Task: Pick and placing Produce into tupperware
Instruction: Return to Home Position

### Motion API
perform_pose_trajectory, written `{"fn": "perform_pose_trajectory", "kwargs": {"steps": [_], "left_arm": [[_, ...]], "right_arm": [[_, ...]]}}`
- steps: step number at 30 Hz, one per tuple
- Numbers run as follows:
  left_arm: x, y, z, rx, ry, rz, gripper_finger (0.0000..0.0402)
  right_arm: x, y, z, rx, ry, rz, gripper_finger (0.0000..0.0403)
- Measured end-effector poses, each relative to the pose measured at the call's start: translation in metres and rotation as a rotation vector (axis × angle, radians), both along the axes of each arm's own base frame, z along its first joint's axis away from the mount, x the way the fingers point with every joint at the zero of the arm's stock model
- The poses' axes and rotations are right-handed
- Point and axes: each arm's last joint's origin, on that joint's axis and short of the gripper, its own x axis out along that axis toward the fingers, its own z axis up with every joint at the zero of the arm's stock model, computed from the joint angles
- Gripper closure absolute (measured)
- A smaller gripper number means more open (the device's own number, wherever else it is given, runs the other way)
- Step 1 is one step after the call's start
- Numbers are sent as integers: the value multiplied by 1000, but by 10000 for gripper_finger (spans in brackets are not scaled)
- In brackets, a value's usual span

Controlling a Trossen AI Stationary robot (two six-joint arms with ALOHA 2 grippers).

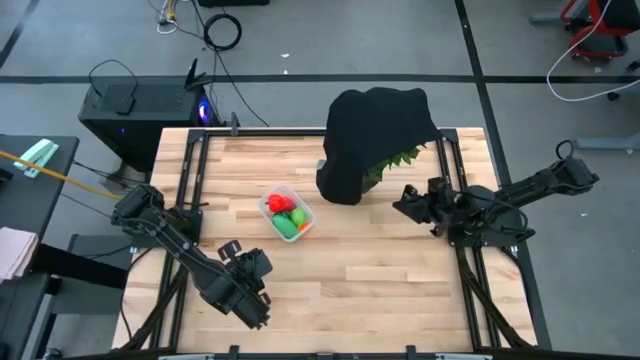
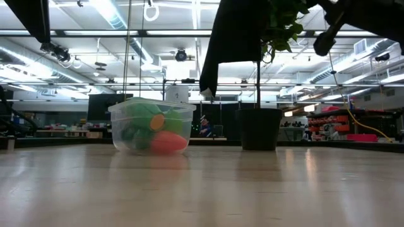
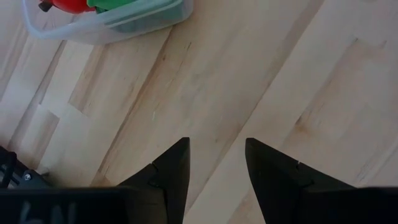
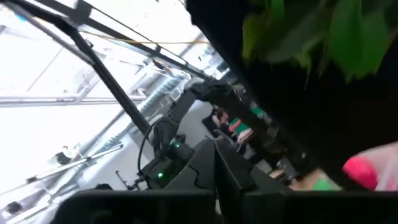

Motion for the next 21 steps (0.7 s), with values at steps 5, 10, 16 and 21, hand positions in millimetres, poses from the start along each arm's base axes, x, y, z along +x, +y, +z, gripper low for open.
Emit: {"fn": "perform_pose_trajectory", "kwargs": {"steps": [5, 10, 16, 21], "left_arm": [[1, 1, 0, -7, 8, 5, 239], [1, 1, 0, -19, 18, 6, 239], [0, 0, -1, -45, 40, 8, 239], [-1, -1, -1, -66, 58, 10, 239]], "right_arm": [[-15, -5, 0, -133, -57, -125, 400], [-25, -8, 5, -301, -113, -258, 400], [-30, -9, 2, -439, -65, -305, 401], [-38, -12, 2, -463, -51, -314, 402]]}}
